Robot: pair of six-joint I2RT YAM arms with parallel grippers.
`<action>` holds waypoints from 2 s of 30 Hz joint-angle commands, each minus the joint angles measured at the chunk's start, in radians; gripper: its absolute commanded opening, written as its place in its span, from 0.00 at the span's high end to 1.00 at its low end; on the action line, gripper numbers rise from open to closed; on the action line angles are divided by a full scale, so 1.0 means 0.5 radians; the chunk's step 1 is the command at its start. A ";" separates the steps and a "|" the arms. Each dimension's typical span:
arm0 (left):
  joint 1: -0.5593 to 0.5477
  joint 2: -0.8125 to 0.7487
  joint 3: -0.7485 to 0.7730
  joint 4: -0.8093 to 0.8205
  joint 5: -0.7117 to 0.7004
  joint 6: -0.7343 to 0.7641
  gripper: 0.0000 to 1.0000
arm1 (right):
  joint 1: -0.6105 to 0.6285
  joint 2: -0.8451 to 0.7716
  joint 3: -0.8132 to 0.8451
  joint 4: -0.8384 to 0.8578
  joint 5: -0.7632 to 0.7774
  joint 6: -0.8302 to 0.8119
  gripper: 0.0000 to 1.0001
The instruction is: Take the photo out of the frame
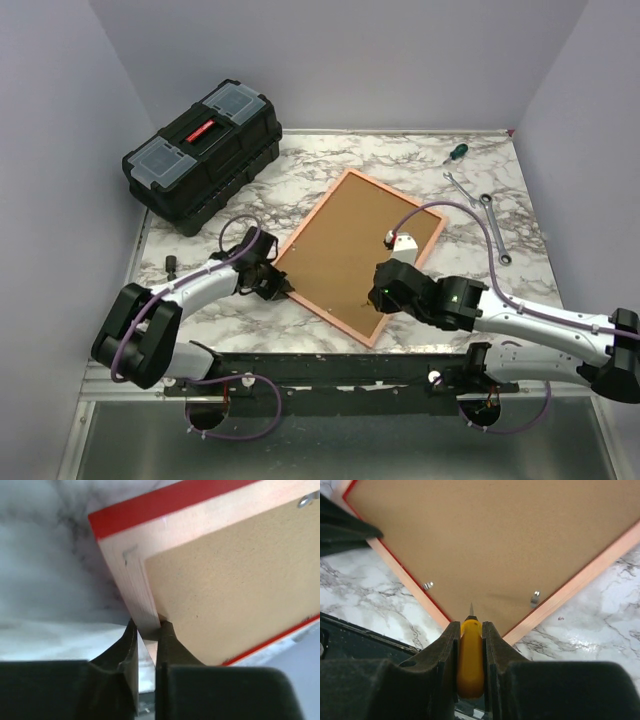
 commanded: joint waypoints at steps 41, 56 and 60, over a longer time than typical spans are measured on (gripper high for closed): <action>0.249 -0.686 -0.356 0.222 0.386 1.276 0.48 | 0.343 1.199 0.684 0.627 0.176 -0.079 0.99; 0.164 -0.752 -0.539 0.108 0.398 1.202 0.65 | 0.344 1.462 0.852 0.675 0.285 -0.188 1.00; 0.126 -0.723 -0.510 0.085 0.357 1.198 0.65 | 0.345 1.493 0.890 0.638 0.331 -0.193 1.00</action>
